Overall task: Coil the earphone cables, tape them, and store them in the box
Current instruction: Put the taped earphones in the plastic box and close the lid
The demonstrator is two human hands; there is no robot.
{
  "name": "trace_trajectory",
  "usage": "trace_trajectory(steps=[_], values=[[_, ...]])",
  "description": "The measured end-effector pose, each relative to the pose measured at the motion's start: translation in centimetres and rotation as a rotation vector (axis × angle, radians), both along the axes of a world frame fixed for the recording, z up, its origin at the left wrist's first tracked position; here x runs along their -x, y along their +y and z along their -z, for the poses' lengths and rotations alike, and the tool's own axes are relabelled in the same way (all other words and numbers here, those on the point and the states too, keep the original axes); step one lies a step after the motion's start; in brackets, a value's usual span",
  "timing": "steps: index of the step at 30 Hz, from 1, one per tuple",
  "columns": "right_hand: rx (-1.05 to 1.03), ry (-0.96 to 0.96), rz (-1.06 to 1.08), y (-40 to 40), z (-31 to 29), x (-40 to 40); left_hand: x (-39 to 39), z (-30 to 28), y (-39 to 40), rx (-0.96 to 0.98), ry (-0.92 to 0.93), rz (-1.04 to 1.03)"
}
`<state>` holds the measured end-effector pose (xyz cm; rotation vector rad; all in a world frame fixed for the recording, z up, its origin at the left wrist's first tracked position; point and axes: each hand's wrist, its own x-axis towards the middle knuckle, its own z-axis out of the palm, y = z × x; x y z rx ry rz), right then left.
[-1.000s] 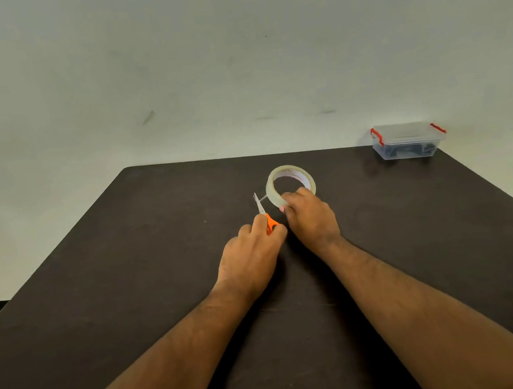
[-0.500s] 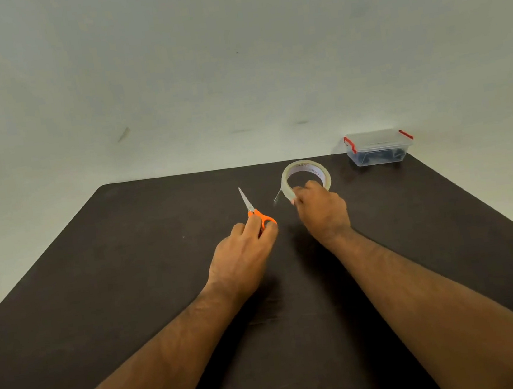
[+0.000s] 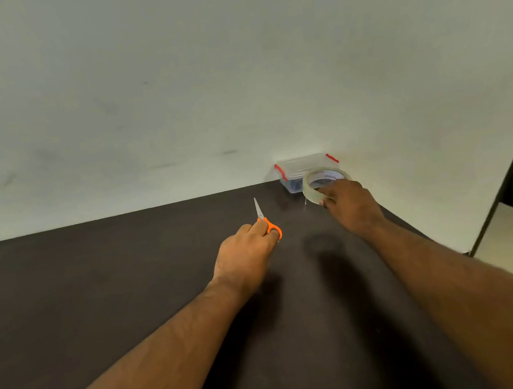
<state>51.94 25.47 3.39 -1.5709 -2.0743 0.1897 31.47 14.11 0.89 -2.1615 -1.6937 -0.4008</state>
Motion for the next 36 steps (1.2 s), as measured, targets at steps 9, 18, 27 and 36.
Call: trace_trajectory(steps=[9,18,27,36], values=[[0.061,-0.113,-0.005,7.1,3.5,-3.5,-5.3,1.2,11.2,0.099,-0.126,0.099],[0.009,-0.069,-0.039,10.3,5.6,-3.9,-7.2,2.2,15.7,0.258,-0.3,0.103],[0.007,-0.066,-0.021,9.6,5.6,-3.5,-7.2,2.2,15.8,0.25,-0.295,0.179],[-0.048,-0.076,-0.023,6.8,4.5,-3.0,-7.1,1.6,13.2,0.243,-0.348,0.02]])
